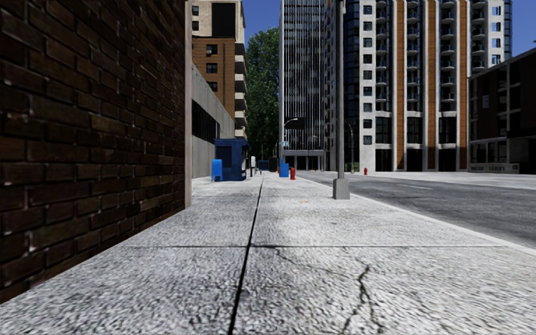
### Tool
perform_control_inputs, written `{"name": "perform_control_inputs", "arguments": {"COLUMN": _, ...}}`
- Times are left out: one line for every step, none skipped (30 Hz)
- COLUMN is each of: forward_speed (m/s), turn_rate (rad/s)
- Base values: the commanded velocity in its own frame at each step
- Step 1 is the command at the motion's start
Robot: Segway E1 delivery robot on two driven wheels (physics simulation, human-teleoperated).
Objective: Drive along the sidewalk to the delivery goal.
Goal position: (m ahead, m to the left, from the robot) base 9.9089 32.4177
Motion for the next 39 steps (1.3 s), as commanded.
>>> {"name": "perform_control_inputs", "arguments": {"forward_speed": 2.0, "turn_rate": 0.0}}
{"name": "perform_control_inputs", "arguments": {"forward_speed": 2.0, "turn_rate": 0.0}}
{"name": "perform_control_inputs", "arguments": {"forward_speed": 2.0, "turn_rate": 0.0}}
{"name": "perform_control_inputs", "arguments": {"forward_speed": 2.0, "turn_rate": 0.0}}
{"name": "perform_control_inputs", "arguments": {"forward_speed": 2.0, "turn_rate": 0.0}}
{"name": "perform_control_inputs", "arguments": {"forward_speed": 2.0, "turn_rate": 0.0}}
{"name": "perform_control_inputs", "arguments": {"forward_speed": 2.0, "turn_rate": 0.0}}
{"name": "perform_control_inputs", "arguments": {"forward_speed": 2.0, "turn_rate": 0.0}}
{"name": "perform_control_inputs", "arguments": {"forward_speed": 2.0, "turn_rate": 0.0}}
{"name": "perform_control_inputs", "arguments": {"forward_speed": 2.0, "turn_rate": 0.0}}
{"name": "perform_control_inputs", "arguments": {"forward_speed": 2.0, "turn_rate": 0.0}}
{"name": "perform_control_inputs", "arguments": {"forward_speed": 2.0, "turn_rate": 0.0}}
{"name": "perform_control_inputs", "arguments": {"forward_speed": 2.0, "turn_rate": 0.0}}
{"name": "perform_control_inputs", "arguments": {"forward_speed": 2.0, "turn_rate": 0.0}}
{"name": "perform_control_inputs", "arguments": {"forward_speed": 2.0, "turn_rate": 0.0}}
{"name": "perform_control_inputs", "arguments": {"forward_speed": 2.0, "turn_rate": 0.0}}
{"name": "perform_control_inputs", "arguments": {"forward_speed": 2.0, "turn_rate": 0.0}}
{"name": "perform_control_inputs", "arguments": {"forward_speed": 2.0, "turn_rate": 0.0}}
{"name": "perform_control_inputs", "arguments": {"forward_speed": 2.0, "turn_rate": 0.0}}
{"name": "perform_control_inputs", "arguments": {"forward_speed": 2.0, "turn_rate": 0.0}}
{"name": "perform_control_inputs", "arguments": {"forward_speed": 2.0, "turn_rate": 0.0}}
{"name": "perform_control_inputs", "arguments": {"forward_speed": 2.0, "turn_rate": 0.0}}
{"name": "perform_control_inputs", "arguments": {"forward_speed": 2.0, "turn_rate": 0.0}}
{"name": "perform_control_inputs", "arguments": {"forward_speed": 2.0, "turn_rate": 0.0}}
{"name": "perform_control_inputs", "arguments": {"forward_speed": 2.0, "turn_rate": 0.0}}
{"name": "perform_control_inputs", "arguments": {"forward_speed": 2.0, "turn_rate": 0.0}}
{"name": "perform_control_inputs", "arguments": {"forward_speed": 2.0, "turn_rate": 0.0}}
{"name": "perform_control_inputs", "arguments": {"forward_speed": 2.0, "turn_rate": 0.0}}
{"name": "perform_control_inputs", "arguments": {"forward_speed": 2.0, "turn_rate": 0.0}}
{"name": "perform_control_inputs", "arguments": {"forward_speed": 2.0, "turn_rate": 0.0}}
{"name": "perform_control_inputs", "arguments": {"forward_speed": 2.0, "turn_rate": 0.0}}
{"name": "perform_control_inputs", "arguments": {"forward_speed": 2.0, "turn_rate": 0.0}}
{"name": "perform_control_inputs", "arguments": {"forward_speed": 2.0, "turn_rate": 0.0}}
{"name": "perform_control_inputs", "arguments": {"forward_speed": 2.0, "turn_rate": 0.0}}
{"name": "perform_control_inputs", "arguments": {"forward_speed": 2.0, "turn_rate": 0.0}}
{"name": "perform_control_inputs", "arguments": {"forward_speed": 2.0, "turn_rate": 0.0}}
{"name": "perform_control_inputs", "arguments": {"forward_speed": 2.0, "turn_rate": 0.0}}
{"name": "perform_control_inputs", "arguments": {"forward_speed": 2.0, "turn_rate": 0.0}}
{"name": "perform_control_inputs", "arguments": {"forward_speed": 2.0, "turn_rate": 0.03}}
